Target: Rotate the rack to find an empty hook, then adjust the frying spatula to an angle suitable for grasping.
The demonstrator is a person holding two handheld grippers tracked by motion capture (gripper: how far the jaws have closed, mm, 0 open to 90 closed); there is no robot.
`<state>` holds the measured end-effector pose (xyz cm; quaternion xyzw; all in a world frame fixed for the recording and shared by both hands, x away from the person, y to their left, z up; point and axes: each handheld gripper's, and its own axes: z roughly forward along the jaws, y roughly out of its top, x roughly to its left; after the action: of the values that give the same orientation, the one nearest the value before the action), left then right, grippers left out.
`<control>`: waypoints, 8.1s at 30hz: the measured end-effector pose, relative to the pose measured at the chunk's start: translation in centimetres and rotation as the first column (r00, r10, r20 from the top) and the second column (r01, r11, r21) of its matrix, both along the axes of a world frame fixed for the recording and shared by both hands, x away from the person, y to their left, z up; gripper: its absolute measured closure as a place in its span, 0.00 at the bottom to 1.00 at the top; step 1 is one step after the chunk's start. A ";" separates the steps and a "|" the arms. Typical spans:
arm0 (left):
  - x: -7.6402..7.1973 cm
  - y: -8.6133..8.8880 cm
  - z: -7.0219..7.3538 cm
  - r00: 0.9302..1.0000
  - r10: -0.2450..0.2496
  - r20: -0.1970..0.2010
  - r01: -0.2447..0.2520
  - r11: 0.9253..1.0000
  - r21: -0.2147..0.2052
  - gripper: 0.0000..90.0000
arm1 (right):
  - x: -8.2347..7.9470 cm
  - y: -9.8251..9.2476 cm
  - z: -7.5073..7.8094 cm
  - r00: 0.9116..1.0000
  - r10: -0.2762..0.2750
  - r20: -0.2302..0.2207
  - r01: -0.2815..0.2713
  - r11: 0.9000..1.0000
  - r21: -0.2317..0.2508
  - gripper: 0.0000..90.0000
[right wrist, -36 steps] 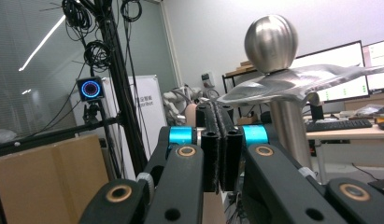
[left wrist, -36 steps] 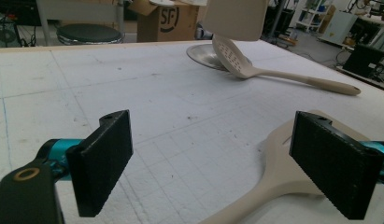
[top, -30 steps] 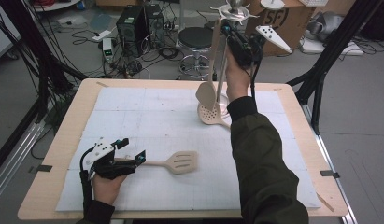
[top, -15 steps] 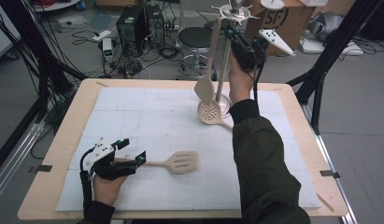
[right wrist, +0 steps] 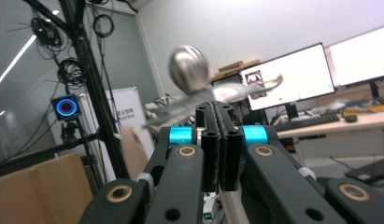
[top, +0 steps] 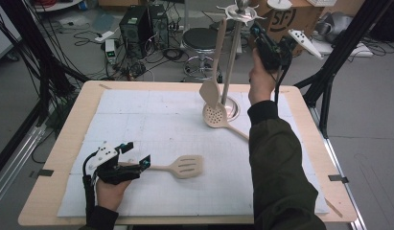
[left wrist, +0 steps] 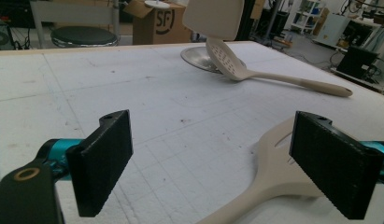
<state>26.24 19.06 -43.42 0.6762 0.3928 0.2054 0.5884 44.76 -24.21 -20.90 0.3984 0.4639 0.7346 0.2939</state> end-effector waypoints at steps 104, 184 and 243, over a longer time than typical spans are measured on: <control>-2.2 2.6 0.8 0.992 0.118 0.040 -0.117 0.993 -0.032 0.15 | -10.9 16.5 -16.8 0.653 0.535 -0.536 -0.717 0.665 -0.210 0.87; -1.9 2.5 0.7 0.993 0.107 0.042 -0.105 0.994 -0.042 0.15 | -7.5 22.5 -23.1 0.557 0.092 -0.825 -0.650 0.667 -0.365 1.00; -1.6 2.1 0.5 0.995 0.091 0.034 -0.091 0.996 -0.020 0.15 | -1.9 10.0 -19.9 0.510 0.064 -0.858 -0.647 0.686 -0.334 0.52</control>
<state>24.60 21.15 -42.89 0.6483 0.4147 0.2401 0.5916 42.82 -14.25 -40.84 0.4466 0.8330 0.3266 -0.0002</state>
